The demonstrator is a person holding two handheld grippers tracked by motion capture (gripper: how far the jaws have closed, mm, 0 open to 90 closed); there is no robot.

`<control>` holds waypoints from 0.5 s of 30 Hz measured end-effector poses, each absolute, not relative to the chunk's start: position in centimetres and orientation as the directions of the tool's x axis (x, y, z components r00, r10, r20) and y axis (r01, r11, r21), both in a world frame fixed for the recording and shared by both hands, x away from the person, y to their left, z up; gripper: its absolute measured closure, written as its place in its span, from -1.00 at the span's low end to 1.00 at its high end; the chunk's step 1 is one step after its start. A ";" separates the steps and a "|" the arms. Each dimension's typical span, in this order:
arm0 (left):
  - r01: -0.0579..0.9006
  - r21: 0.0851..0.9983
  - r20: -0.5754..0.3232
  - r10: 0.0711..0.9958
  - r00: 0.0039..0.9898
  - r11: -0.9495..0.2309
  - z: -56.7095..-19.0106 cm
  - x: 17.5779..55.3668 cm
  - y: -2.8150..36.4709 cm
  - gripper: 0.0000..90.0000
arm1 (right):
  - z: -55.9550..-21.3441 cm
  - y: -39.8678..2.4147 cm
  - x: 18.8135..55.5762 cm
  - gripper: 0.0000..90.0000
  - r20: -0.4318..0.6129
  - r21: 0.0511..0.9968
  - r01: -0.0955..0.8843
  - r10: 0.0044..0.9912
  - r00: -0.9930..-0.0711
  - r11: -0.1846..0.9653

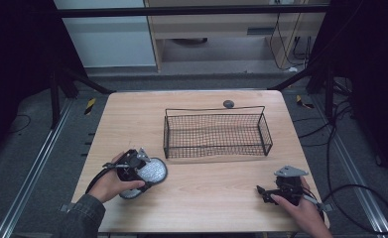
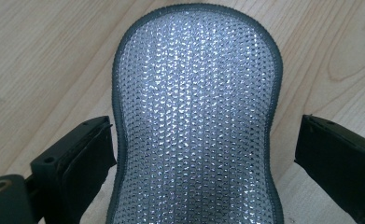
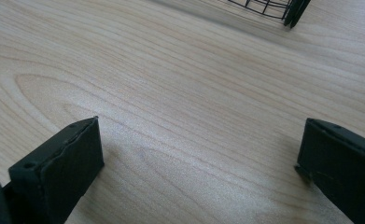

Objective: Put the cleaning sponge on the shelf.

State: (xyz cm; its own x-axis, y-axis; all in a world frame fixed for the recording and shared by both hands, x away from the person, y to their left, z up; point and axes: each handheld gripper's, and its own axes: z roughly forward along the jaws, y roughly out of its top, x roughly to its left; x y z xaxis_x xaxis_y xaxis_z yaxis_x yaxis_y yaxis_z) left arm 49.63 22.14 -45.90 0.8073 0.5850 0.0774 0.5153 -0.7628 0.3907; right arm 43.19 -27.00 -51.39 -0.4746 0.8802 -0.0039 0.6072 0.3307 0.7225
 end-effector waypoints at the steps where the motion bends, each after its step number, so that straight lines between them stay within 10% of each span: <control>1: 0.519 0.387 0.078 0.588 0.805 -0.762 -45.9 49.7 22.2 -0.92 | -51.4 -27.0 43.2 -0.99 -0.004 0.722 0.607 0.880 -0.476 0.331; 15: 0.527 0.364 0.062 0.585 0.809 -0.768 -47.2 50.1 22.9 -0.91 | -51.4 -27.0 43.2 -0.99 -0.004 0.723 0.607 0.880 -0.475 0.331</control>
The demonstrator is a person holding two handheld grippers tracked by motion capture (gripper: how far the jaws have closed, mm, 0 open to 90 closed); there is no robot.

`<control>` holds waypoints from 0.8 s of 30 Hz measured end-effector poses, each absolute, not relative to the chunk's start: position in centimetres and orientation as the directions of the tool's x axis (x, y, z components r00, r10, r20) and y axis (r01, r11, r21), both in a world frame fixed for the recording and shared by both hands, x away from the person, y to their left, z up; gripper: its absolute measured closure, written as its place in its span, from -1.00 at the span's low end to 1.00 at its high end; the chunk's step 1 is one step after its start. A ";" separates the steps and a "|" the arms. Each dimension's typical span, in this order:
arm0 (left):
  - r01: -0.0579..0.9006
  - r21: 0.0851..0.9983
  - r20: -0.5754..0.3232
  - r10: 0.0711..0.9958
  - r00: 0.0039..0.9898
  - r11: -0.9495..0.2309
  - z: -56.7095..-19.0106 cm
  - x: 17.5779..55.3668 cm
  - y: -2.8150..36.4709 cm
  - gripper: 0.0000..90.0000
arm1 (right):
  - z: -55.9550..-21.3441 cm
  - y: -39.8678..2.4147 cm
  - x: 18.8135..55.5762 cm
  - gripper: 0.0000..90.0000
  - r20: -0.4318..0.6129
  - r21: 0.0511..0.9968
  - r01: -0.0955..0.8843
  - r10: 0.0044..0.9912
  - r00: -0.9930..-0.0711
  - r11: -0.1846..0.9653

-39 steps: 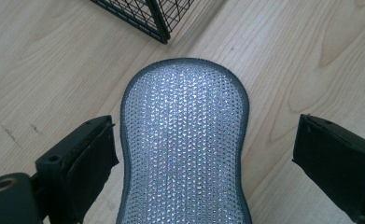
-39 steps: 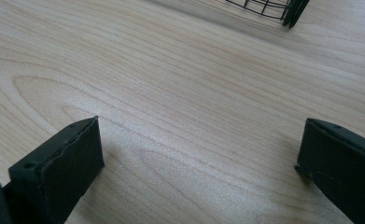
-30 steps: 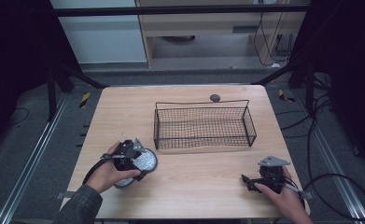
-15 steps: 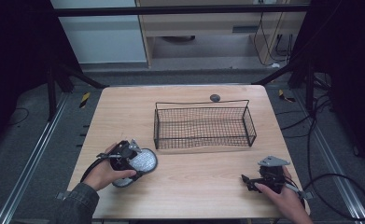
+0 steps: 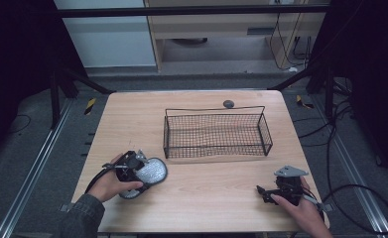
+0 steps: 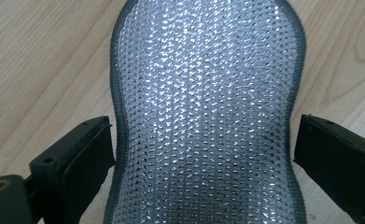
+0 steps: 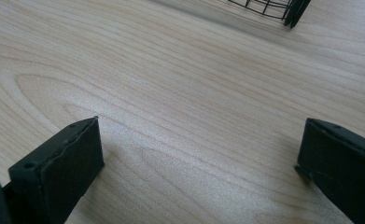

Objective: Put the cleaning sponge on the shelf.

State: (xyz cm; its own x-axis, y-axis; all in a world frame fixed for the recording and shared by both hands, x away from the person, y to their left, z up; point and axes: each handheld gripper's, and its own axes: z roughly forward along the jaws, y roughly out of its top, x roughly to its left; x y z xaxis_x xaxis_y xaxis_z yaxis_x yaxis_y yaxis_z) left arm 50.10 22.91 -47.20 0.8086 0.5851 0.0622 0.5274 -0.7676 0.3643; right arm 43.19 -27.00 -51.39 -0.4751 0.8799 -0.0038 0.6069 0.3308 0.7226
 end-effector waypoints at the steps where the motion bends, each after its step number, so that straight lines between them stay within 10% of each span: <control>1: 0.529 0.358 0.060 0.585 0.809 -0.769 -47.3 50.2 22.9 -0.92 | -51.4 -27.0 43.2 -0.99 -0.004 0.723 0.607 0.880 -0.475 0.331; 24: 0.543 0.418 0.052 0.616 0.786 -0.729 -47.2 50.5 23.5 -0.83 | -51.4 -27.0 43.2 -0.99 -0.006 0.722 0.607 0.880 -0.474 0.332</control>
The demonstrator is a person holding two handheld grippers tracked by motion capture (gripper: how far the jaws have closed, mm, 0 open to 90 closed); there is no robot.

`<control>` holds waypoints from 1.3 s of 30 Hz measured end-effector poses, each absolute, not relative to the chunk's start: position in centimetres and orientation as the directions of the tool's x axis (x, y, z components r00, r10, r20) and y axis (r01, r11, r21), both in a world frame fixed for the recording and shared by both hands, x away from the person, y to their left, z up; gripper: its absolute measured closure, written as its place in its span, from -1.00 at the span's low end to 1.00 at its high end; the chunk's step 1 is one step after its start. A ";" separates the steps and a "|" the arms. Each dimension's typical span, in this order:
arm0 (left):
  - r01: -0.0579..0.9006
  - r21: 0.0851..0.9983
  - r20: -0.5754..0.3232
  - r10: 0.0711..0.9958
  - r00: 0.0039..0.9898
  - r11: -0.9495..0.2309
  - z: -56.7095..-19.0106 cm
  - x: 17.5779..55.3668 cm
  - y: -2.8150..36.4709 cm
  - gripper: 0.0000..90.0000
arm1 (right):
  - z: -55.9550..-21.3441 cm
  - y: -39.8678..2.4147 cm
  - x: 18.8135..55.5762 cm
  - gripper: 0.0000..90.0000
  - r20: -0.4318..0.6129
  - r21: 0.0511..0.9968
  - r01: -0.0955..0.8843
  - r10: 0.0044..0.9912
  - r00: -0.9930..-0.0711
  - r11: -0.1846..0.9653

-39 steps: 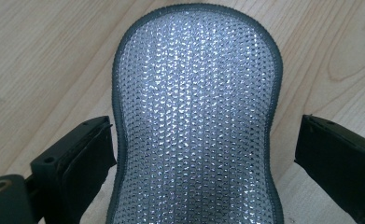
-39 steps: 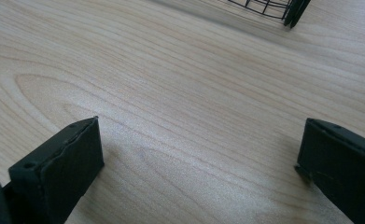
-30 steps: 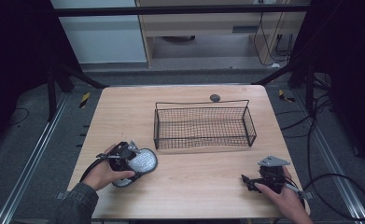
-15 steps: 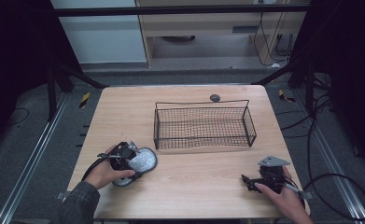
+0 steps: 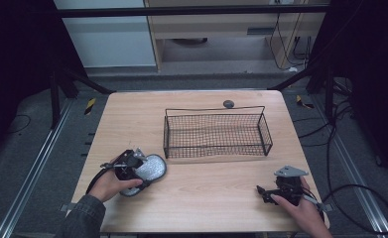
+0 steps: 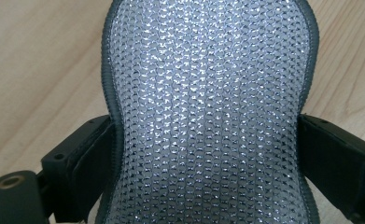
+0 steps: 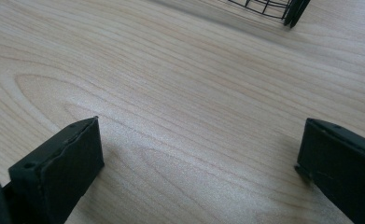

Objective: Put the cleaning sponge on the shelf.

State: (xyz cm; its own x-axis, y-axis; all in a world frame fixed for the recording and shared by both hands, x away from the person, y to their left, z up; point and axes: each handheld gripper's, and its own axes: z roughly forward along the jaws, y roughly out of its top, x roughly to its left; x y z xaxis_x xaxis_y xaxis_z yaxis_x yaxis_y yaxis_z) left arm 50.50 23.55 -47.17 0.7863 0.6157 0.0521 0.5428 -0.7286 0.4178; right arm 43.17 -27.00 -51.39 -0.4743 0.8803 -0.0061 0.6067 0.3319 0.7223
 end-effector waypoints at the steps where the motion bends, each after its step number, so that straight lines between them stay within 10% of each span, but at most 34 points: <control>1: 0.536 0.419 0.058 0.611 0.790 -0.733 -47.0 50.4 23.6 -0.83 | -51.4 -27.0 43.2 -0.99 -0.006 0.722 0.607 0.880 -0.474 0.332; 39: 0.366 0.496 0.182 0.507 0.842 -0.787 -42.3 47.7 22.7 -0.79 | -51.4 -27.0 43.1 -0.99 -0.007 0.724 0.607 0.883 -0.470 0.328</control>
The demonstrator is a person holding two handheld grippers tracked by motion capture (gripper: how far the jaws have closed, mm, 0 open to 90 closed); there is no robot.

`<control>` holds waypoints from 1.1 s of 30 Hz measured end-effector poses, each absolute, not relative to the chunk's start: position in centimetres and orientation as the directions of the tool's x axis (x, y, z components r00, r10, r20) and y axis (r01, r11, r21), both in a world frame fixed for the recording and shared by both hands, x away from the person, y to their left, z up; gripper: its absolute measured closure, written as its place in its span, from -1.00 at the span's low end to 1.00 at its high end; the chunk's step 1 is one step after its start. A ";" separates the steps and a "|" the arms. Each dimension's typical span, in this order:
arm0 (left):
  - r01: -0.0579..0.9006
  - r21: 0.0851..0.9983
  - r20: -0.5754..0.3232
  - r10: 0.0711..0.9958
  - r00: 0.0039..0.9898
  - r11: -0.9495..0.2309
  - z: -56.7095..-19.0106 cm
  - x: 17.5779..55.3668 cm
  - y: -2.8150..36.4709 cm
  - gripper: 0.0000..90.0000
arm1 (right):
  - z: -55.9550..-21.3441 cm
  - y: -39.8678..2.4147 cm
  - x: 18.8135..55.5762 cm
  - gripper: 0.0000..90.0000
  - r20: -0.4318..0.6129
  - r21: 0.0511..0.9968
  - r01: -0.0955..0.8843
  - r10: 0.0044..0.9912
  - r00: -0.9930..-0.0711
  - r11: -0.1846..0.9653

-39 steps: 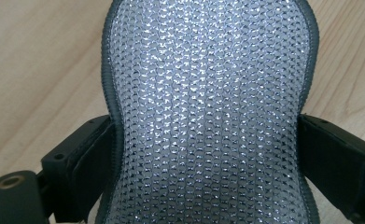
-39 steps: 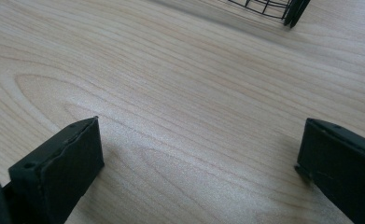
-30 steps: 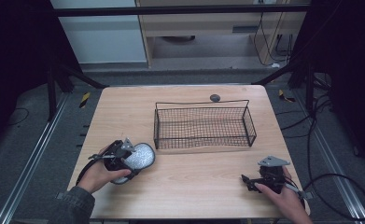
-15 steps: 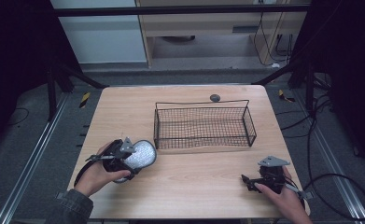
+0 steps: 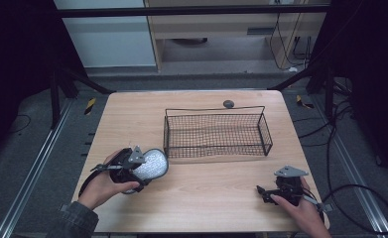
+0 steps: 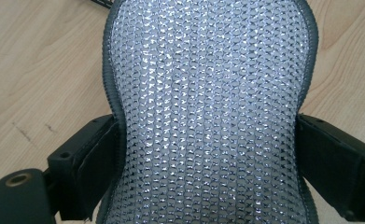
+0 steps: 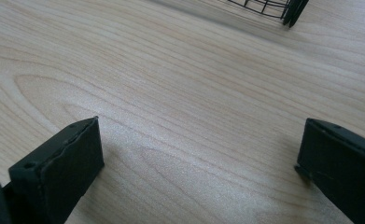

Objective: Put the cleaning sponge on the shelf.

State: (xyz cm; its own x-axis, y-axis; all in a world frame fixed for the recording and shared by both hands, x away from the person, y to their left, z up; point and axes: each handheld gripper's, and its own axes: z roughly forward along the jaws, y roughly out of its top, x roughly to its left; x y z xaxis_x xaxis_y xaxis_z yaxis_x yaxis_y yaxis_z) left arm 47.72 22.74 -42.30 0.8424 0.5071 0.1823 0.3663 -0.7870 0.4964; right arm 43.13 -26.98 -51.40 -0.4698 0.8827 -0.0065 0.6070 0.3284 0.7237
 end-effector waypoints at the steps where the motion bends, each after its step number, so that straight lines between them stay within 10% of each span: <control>1: 0.362 0.497 0.185 0.504 0.843 -0.788 -41.9 47.7 22.8 -0.79 | -51.4 -27.0 43.1 -0.99 -0.007 0.724 0.607 0.883 -0.470 0.328; 33: 0.315 0.519 0.249 0.493 0.834 -0.795 -35.0 52.4 20.1 -0.76 | -51.4 -27.0 43.1 -0.99 -0.007 0.724 0.607 0.883 -0.469 0.328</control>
State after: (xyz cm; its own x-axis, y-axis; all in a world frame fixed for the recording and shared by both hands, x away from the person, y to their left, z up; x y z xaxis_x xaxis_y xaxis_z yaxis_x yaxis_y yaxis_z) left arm 52.43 20.12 -35.02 0.8341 0.4925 0.2485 0.3148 -0.7948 0.5188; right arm 43.12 -26.98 -51.40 -0.4695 0.8829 -0.0066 0.6072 0.3283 0.7236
